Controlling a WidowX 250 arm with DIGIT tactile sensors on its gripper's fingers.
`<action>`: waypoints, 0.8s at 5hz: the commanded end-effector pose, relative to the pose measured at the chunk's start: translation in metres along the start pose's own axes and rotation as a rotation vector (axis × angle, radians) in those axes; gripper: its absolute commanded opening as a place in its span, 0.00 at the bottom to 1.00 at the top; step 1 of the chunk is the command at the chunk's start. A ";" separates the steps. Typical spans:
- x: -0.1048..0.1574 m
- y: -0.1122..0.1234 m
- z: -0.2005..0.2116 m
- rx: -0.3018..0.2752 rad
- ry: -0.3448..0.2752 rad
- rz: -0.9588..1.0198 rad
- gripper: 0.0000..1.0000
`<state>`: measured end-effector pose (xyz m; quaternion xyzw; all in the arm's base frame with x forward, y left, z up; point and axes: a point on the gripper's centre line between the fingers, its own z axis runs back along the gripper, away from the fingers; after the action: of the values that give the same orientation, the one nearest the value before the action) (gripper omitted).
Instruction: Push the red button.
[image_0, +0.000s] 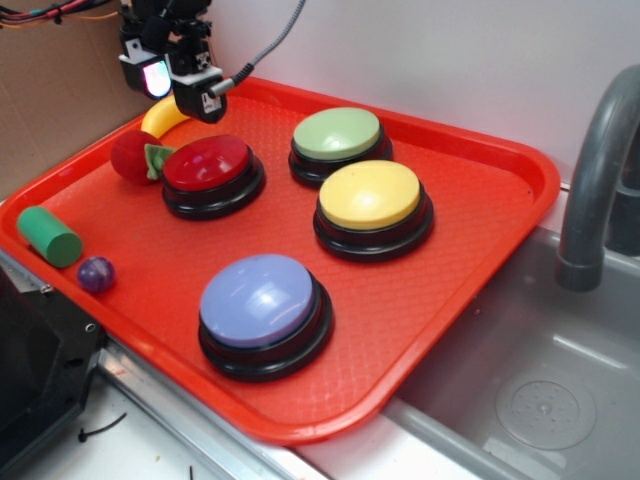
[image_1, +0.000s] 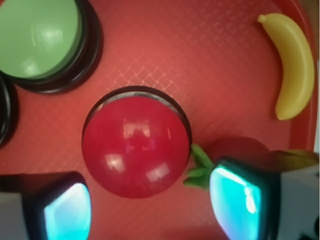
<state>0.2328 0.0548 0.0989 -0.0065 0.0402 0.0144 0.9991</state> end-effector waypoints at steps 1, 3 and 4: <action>0.006 0.005 0.028 0.031 -0.103 0.027 1.00; 0.005 0.004 0.038 0.029 -0.121 0.037 1.00; 0.005 0.003 0.042 0.032 -0.122 0.044 1.00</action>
<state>0.2322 0.0561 0.1209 0.0027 0.0201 0.0323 0.9993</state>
